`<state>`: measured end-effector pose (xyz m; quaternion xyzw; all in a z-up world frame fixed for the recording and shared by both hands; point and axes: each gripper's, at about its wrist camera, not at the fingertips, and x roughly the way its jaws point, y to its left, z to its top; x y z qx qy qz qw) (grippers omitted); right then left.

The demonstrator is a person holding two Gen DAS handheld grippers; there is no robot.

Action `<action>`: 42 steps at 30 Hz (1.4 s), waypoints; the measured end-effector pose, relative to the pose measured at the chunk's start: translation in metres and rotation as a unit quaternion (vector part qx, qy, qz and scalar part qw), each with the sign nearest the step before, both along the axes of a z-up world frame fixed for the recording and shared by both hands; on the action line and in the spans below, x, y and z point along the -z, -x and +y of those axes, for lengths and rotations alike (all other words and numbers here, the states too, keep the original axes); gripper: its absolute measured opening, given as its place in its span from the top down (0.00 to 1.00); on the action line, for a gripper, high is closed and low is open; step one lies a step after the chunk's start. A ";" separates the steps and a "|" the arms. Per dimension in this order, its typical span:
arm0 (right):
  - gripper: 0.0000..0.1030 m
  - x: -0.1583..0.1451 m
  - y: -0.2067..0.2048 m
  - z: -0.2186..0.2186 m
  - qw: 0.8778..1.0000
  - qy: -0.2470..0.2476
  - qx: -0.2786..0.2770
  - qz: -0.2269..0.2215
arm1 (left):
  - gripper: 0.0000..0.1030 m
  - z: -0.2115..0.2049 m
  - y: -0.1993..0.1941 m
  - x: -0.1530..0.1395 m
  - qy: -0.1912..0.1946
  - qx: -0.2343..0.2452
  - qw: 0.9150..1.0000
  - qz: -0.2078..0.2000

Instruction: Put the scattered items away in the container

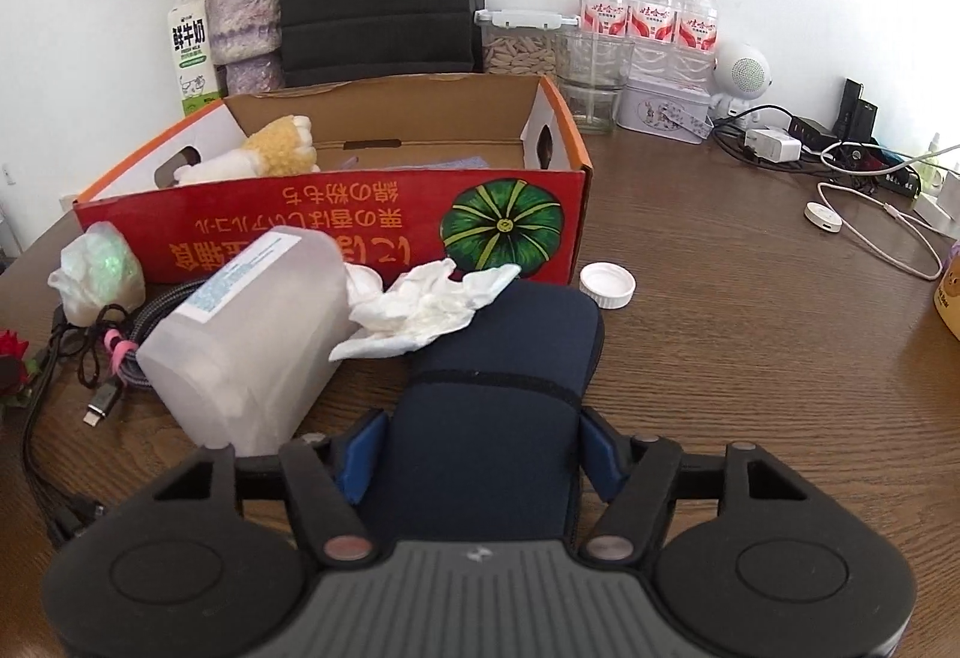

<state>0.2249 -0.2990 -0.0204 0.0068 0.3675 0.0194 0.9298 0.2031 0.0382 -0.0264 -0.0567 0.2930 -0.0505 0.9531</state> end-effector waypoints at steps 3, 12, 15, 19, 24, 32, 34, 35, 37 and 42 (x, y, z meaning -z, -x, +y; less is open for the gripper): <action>0.39 -0.001 0.012 -0.010 1.000 -0.007 -0.002 0.000 | 0.55 0.000 0.002 0.000 -0.001 0.000 1.000 0.000; 0.40 -0.007 0.047 -0.033 0.998 -0.045 0.012 -0.029 | 0.55 -0.005 0.009 -0.004 -0.002 0.002 1.000 -0.004; 0.40 -0.011 0.053 -0.034 0.998 -0.052 0.011 -0.043 | 0.55 -0.008 0.014 -0.011 -0.002 0.005 1.000 -0.012; 0.40 -0.022 0.058 -0.031 0.997 -0.048 0.004 -0.068 | 0.55 -0.014 0.018 -0.026 0.000 0.010 0.999 -0.031; 0.42 -0.045 0.047 -0.023 0.992 -0.052 -0.005 -0.114 | 0.55 -0.031 0.013 -0.052 0.011 0.026 0.998 -0.063; 0.70 -0.072 0.022 -0.002 0.986 -0.069 -0.028 -0.148 | 0.55 -0.063 -0.008 -0.086 0.034 0.052 0.993 -0.103; 0.79 -0.072 0.017 0.000 0.986 -0.080 -0.034 -0.141 | 0.55 -0.069 -0.012 -0.089 0.036 0.059 0.992 -0.106; 0.80 -0.070 0.015 0.000 0.987 -0.079 -0.033 -0.138 | 0.55 -0.072 -0.014 -0.089 0.037 0.062 0.992 -0.107; 0.91 -0.065 0.015 0.000 0.988 -0.073 -0.031 -0.129 | 0.55 -0.075 -0.014 -0.086 0.039 0.068 0.991 -0.105; 0.87 -0.040 0.021 -0.018 0.994 -0.060 -0.025 -0.083 | 0.55 -0.070 -0.010 -0.069 0.032 0.070 0.994 -0.083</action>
